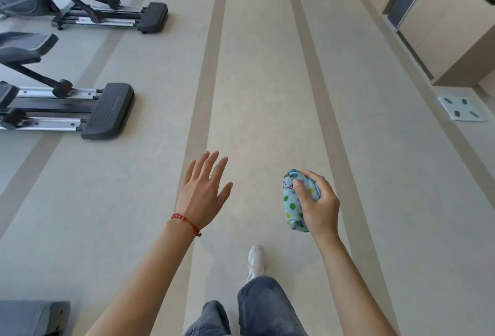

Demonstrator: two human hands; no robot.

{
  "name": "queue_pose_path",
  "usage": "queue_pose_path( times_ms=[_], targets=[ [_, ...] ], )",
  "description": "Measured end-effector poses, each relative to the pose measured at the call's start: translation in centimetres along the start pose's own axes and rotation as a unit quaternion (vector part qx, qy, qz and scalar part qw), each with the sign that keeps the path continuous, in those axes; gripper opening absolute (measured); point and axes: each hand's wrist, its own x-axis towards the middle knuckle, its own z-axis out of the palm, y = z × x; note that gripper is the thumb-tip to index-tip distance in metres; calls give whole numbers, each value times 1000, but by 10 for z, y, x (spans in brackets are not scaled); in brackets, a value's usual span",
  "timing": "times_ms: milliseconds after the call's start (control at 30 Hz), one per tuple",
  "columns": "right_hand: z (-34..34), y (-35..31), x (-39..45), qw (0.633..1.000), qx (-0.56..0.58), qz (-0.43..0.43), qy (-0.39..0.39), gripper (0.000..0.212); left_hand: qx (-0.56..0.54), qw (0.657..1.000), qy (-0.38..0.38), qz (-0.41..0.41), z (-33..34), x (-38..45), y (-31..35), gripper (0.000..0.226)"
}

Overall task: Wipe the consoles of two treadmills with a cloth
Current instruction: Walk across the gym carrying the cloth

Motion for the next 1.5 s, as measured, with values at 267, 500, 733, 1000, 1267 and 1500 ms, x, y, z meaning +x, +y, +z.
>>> queue_pose_path(
  times_ms=[267, 500, 733, 1000, 1267, 1500],
  targets=[
    [38, -8, 197, 1000, -1, -11, -24, 32, 5, 1000, 9, -24, 51, 182, -15, 53],
    [69, -25, 340, 999, -2, -3, -39, 31, 8, 999, -11, -32, 85, 320, -31, 54],
    [120, -27, 495, 1000, -10, -3, -24, 20, -5, 1000, -19, -20, 137, 475, -75, 61],
    [189, -58, 678, 1000, -7, 20, 3, 17, -16, 999, -28, -3, 173, 672, -139, 53],
    [250, -74, 843, 1000, -14, 25, -7, 18, -12, 999, -35, -4, 215, 839, -187, 54],
    [300, -80, 1019, 1000, -11, 12, -10, 19, 1, 999, -41, -8, 268, 1003, -224, 55]
  ],
)
